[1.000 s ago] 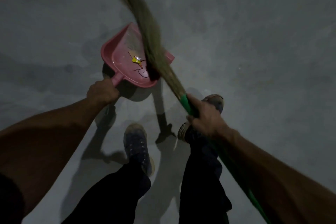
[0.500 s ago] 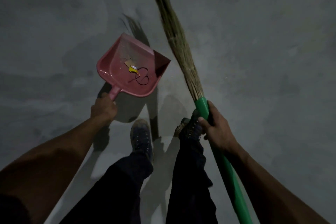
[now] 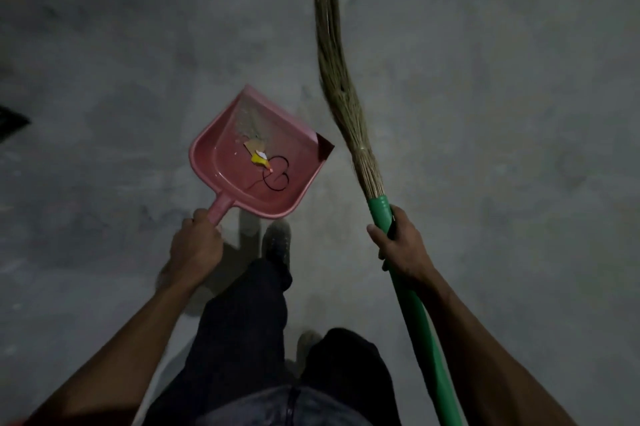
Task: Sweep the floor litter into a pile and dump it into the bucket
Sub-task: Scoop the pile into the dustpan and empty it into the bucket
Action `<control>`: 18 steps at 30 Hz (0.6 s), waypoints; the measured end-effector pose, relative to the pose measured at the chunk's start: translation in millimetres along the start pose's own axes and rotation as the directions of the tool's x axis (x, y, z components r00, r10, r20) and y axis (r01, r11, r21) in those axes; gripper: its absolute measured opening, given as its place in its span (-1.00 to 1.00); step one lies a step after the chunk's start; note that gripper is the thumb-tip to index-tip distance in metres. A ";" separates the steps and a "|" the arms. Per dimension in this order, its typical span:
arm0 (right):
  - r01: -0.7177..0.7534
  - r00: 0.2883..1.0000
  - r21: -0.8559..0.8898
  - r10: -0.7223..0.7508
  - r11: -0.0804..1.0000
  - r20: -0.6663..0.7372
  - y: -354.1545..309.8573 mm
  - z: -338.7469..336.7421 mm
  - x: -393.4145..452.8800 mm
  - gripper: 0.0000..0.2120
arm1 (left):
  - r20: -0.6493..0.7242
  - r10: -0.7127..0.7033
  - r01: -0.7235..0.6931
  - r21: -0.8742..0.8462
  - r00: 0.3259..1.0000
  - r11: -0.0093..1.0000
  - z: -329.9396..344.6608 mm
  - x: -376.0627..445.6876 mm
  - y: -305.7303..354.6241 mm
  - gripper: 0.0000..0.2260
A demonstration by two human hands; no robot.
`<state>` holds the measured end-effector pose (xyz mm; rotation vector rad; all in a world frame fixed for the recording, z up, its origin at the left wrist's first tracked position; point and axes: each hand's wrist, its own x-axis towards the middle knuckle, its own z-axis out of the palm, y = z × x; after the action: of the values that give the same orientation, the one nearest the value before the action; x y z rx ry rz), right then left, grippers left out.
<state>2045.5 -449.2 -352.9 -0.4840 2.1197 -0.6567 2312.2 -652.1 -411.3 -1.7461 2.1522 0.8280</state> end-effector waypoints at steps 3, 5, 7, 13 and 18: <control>0.104 0.994 -0.049 -0.102 0.993 0.029 5.7 -3.8 -44.1 -0.50 | -0.076 -0.007 0.003 -0.043 0.997 0.999 -3.2 -65.8 -14.9 -0.78; 0.172 0.984 -0.079 -0.167 0.982 0.065 9.1 -5.5 -78.1 -0.49 | -0.104 -0.048 0.040 -0.084 0.993 0.996 -2.4 -117.8 -26.9 -0.76; 0.236 0.968 -0.104 -0.226 0.966 0.105 10.0 -5.7 -112.7 -0.50 | -0.131 -0.085 0.069 -0.125 0.988 0.990 -1.3 -168.8 -42.8 -0.76; 0.395 0.903 -0.181 -0.345 0.901 0.255 -13.6 13.8 -211.4 -0.52 | -0.207 -0.270 0.208 -0.281 0.940 0.937 -11.6 -311.8 -103.4 -0.76; 0.536 0.805 -0.230 -0.410 0.813 0.429 -26.5 61.6 -278.4 -0.53 | -0.201 -0.468 0.340 -0.456 0.861 0.822 2.4 -413.5 -177.9 -0.77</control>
<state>2257.2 -334.8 -197.6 -1.2746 1.7563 -0.4217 2585.7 -335.7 -244.8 -2.5866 1.7229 0.9854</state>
